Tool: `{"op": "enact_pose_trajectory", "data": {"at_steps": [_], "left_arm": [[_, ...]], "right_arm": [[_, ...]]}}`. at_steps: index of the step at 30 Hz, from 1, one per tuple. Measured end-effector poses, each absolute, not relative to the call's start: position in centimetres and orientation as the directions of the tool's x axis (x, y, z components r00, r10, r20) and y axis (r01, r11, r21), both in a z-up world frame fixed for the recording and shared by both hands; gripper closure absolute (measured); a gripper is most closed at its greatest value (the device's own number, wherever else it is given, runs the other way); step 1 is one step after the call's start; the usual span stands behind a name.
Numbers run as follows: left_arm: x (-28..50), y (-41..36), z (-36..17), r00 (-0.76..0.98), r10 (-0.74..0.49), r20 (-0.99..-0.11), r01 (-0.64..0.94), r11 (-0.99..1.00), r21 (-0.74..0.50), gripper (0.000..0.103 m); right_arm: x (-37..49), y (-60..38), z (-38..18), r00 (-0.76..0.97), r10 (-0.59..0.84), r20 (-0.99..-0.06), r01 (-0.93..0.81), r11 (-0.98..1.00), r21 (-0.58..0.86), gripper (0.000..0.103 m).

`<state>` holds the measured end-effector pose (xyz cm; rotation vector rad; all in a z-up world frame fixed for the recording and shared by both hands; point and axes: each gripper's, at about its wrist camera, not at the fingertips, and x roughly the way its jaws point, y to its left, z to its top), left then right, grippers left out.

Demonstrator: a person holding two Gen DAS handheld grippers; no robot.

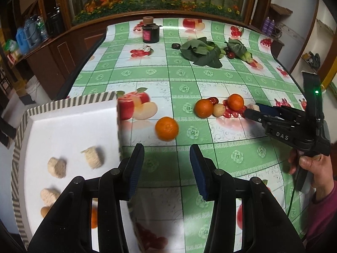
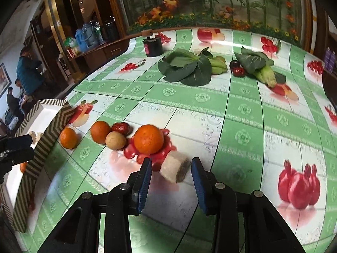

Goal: Organize fruits
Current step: 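Grasp an orange with the left tool while the right tool grasps a tan cube, then carry the orange and the tan cube over the white tray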

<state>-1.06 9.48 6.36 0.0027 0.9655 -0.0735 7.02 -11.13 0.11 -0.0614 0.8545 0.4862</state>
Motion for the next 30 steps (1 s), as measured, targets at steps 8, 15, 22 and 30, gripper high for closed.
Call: {"op": "enact_pose_trajectory", "data": {"at_steps": [8, 15, 22, 30], "left_arm": [[1.6, 8.7, 4.9, 0.535, -0.034, -0.844, 0.075, 0.997, 0.007, 0.059], [3.4, 8.5, 3.5, 0.503, -0.008, -0.864, 0.084, 0.996, 0.039, 0.059], [4.7, 7.8, 2.2, 0.481, -0.011, -0.876, 0.110, 0.993, 0.048, 0.059], [3.9, 8.1, 2.6, 0.514, -0.023, -0.858, 0.099, 0.995, 0.033, 0.071]], "right_arm": [[6.7, -11.9, 0.0, 0.556, 0.405, -0.726, -0.441, 0.884, 0.156, 0.077], [5.8, -12.5, 0.6, 0.555, 0.433, -0.710, -0.443, 0.876, 0.189, 0.077], [5.6, -12.1, 0.6, 0.535, 0.452, -0.713, -0.461, 0.864, 0.202, 0.077], [5.3, -11.8, 0.8, 0.524, 0.475, -0.707, -0.482, 0.850, 0.215, 0.077]]}}
